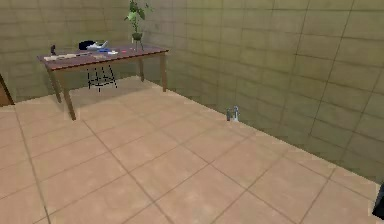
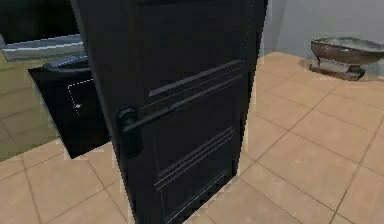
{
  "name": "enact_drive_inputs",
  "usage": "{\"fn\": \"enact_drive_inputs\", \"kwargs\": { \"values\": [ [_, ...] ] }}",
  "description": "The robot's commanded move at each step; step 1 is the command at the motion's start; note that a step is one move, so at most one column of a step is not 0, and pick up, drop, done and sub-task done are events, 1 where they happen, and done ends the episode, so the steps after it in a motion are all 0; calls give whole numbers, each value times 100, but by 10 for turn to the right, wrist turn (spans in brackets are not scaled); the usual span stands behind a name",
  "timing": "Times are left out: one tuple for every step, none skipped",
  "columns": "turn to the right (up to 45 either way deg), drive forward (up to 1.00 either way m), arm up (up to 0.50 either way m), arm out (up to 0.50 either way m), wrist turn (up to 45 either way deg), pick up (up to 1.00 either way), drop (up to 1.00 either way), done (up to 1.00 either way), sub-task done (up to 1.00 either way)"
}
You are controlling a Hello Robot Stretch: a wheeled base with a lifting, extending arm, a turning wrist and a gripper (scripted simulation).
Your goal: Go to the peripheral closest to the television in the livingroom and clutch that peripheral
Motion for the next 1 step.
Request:
{"fn": "enact_drive_inputs", "kwargs": {
  "values": [
    [240,0,0,0,0,0,0,0,0]
  ]
}}
